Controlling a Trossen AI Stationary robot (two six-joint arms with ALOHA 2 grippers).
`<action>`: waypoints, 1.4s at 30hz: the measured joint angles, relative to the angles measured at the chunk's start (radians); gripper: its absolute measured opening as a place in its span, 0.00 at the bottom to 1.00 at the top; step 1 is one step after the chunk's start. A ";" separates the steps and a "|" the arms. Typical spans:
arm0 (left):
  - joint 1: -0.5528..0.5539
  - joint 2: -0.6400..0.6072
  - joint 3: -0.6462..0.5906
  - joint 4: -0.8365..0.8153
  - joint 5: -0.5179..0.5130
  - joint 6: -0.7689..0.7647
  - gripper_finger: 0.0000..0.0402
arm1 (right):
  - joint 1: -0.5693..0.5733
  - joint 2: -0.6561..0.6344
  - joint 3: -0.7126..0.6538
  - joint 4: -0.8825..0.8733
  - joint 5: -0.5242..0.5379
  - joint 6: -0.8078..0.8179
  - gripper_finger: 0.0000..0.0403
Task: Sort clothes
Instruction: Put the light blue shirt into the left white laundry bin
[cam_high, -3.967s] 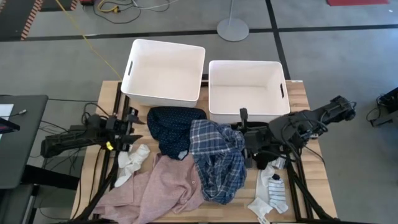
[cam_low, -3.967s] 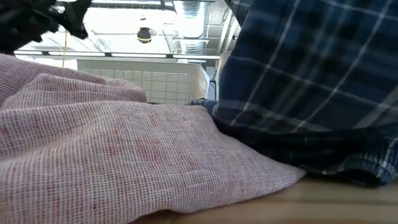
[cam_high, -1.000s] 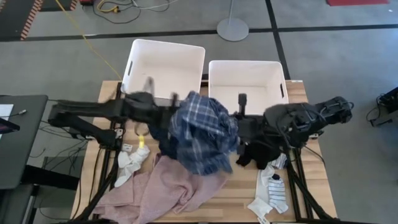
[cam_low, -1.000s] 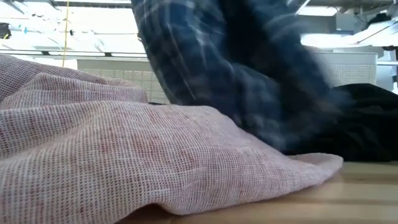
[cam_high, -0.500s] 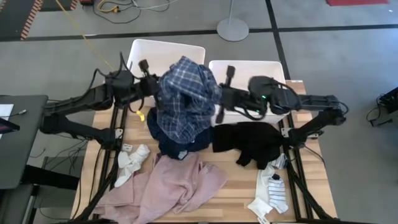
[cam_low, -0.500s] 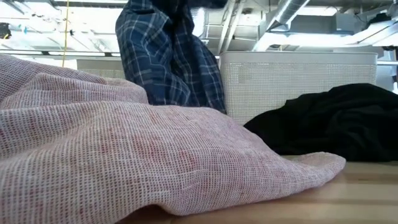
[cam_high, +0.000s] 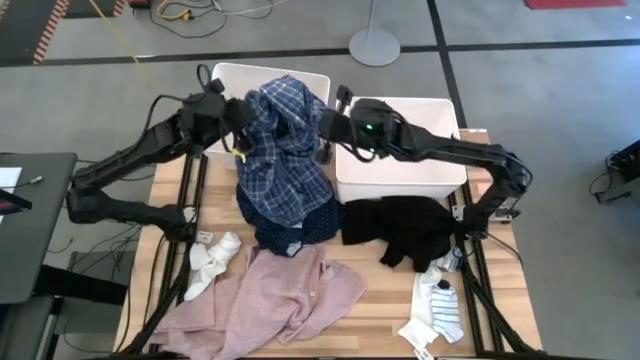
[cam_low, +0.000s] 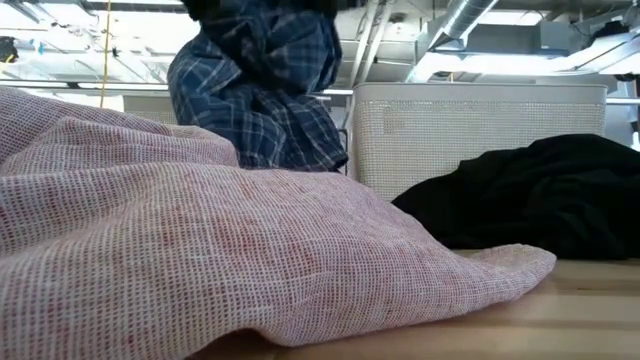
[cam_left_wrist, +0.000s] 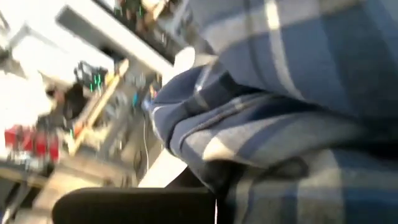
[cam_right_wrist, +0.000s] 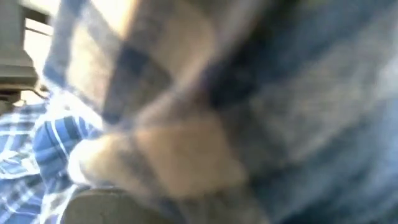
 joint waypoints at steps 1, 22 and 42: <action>0.020 0.009 0.000 -0.018 -0.001 -0.015 0.01 | -0.015 0.014 0.000 0.004 -0.002 0.018 0.05; 0.205 0.232 0.000 -0.204 -0.006 -0.120 0.28 | -0.135 0.166 0.000 -0.159 -0.104 0.208 0.34; 0.205 -0.050 0.000 -0.189 0.045 -0.127 0.53 | -0.084 0.026 0.000 -0.231 -0.108 0.231 0.63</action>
